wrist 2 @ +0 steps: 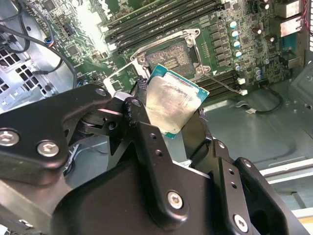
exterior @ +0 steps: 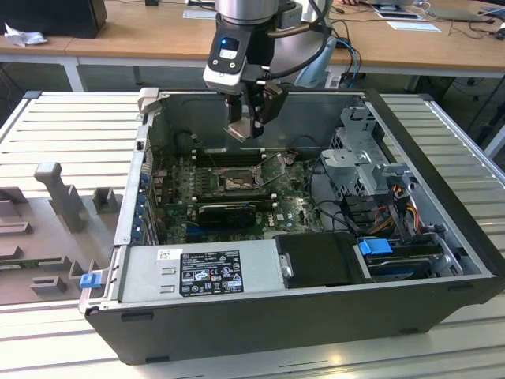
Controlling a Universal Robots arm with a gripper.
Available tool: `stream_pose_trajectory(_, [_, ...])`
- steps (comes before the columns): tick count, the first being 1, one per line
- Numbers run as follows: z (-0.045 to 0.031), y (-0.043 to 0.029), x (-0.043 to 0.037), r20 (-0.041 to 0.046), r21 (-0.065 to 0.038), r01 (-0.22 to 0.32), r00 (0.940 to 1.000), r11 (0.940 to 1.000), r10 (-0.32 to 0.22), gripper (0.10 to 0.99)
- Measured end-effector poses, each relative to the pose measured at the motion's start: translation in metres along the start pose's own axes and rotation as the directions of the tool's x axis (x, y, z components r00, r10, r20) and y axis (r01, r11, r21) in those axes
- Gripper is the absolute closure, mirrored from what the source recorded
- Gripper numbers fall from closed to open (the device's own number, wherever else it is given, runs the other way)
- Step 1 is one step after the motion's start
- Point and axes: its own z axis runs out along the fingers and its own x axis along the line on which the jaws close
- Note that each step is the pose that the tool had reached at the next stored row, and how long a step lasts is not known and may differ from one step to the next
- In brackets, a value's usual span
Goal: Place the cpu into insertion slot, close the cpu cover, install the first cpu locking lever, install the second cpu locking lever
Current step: 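Place the cpu into insertion slot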
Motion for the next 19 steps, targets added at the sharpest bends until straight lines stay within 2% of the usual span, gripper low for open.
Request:
stream_pose_trajectory(10, [0.0052, -0.0006, 0.0, 0.0082, -0.002, -0.092, 0.9957, 0.9958, 0.092, 0.557])
stream_pose_trajectory(19, [0.0068, -0.0008, 0.0, 0.01, -0.003, -0.112, 0.9936, 0.9937, 0.112, 0.557])
